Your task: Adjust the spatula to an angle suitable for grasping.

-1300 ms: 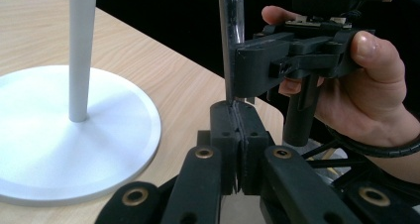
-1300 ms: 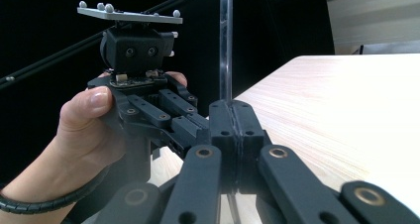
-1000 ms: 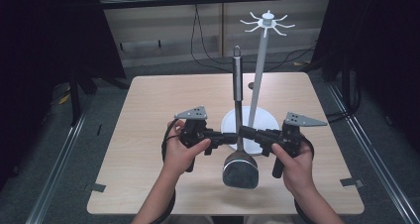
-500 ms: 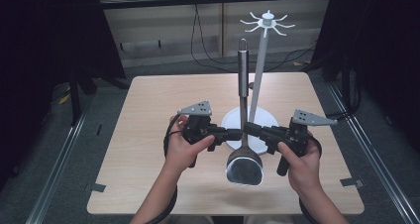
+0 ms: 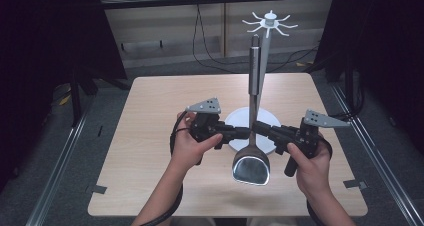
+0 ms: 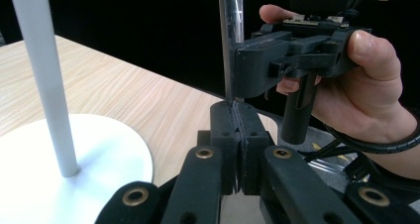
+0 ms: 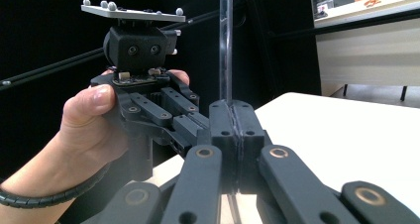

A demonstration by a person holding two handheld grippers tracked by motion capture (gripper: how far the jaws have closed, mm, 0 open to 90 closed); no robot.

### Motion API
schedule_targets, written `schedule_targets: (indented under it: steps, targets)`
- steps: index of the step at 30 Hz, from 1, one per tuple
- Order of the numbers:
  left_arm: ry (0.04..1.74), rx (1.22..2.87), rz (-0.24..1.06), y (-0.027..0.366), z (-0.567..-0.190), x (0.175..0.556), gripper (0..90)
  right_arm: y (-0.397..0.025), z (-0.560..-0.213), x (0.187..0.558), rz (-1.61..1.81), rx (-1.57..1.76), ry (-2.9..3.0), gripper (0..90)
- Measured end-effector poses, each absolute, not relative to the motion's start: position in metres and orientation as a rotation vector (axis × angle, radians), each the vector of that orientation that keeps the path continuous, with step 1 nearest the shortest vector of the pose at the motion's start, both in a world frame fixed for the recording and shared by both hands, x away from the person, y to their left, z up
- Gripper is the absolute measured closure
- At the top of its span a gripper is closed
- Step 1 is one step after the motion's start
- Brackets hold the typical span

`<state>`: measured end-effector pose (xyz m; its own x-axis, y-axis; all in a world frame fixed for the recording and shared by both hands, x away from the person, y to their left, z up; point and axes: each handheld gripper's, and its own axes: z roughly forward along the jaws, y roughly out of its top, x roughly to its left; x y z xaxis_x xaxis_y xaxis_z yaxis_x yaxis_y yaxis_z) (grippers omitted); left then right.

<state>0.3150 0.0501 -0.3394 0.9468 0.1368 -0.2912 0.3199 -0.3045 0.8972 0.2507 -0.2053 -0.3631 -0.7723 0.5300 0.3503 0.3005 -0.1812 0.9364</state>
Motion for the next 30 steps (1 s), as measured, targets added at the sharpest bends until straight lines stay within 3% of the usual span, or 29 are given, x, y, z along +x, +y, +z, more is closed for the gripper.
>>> schedule_targets:
  steps: [30]
  targets:
    - [0.341, 1.908, -0.197, 0.031, -0.347, 0.33, 89.0, -0.222, -0.374, 0.26, 2.079, 1.057, 1.849, 89.0]
